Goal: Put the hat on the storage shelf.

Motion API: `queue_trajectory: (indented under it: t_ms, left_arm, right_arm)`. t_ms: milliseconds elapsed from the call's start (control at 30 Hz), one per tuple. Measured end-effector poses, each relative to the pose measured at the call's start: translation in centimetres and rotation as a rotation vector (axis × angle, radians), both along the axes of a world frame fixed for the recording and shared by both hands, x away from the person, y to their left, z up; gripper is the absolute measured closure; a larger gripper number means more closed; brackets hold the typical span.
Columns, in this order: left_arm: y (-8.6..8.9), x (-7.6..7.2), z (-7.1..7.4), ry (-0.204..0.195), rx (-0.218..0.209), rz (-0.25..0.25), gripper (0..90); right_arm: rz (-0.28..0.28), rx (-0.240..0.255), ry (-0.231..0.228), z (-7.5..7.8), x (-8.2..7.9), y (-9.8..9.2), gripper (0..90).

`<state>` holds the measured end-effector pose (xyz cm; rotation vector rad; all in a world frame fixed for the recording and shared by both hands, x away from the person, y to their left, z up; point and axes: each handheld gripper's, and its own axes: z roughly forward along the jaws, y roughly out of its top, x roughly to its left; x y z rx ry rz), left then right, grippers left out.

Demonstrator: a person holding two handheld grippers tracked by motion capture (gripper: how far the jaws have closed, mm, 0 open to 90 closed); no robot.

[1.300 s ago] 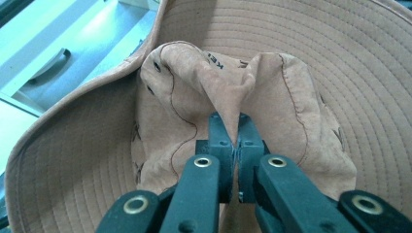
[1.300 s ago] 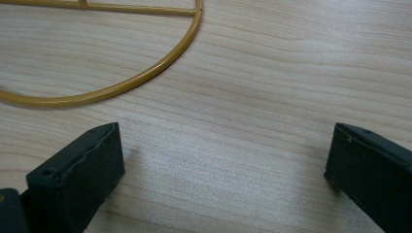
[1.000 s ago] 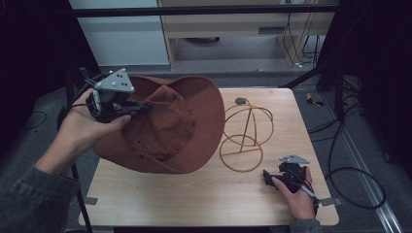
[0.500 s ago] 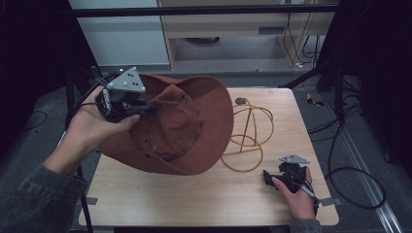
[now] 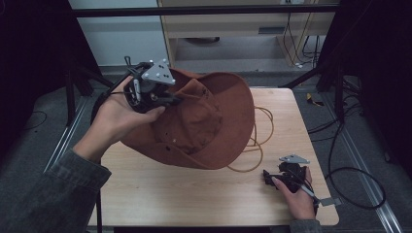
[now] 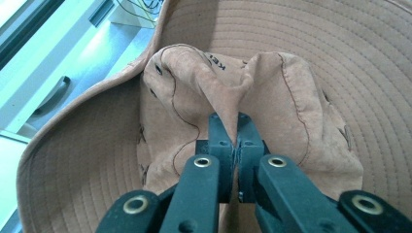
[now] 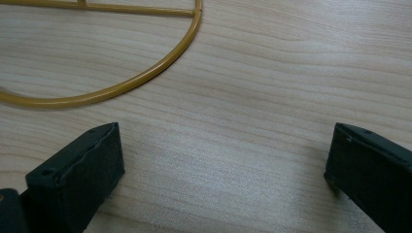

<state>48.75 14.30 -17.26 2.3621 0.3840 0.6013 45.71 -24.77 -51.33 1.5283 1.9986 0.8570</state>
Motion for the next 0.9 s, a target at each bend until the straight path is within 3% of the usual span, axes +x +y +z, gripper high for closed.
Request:
queue_trajectory:
  t_ms: [467, 900]
  left_arm:
    - [-4.2, 1.4, 0.5, -0.018, 0.028, -0.025, 88.5]
    - [-7.0, 1.8, 0.4, -0.023, 0.039, -0.054, 88.4]
  right_arm:
    - [0.0, 0.003, 0.003, 0.0, 0.0, 0.0, 0.5]
    - [0.004, 0.001, 0.004, 0.0, 0.0, 0.0, 0.5]
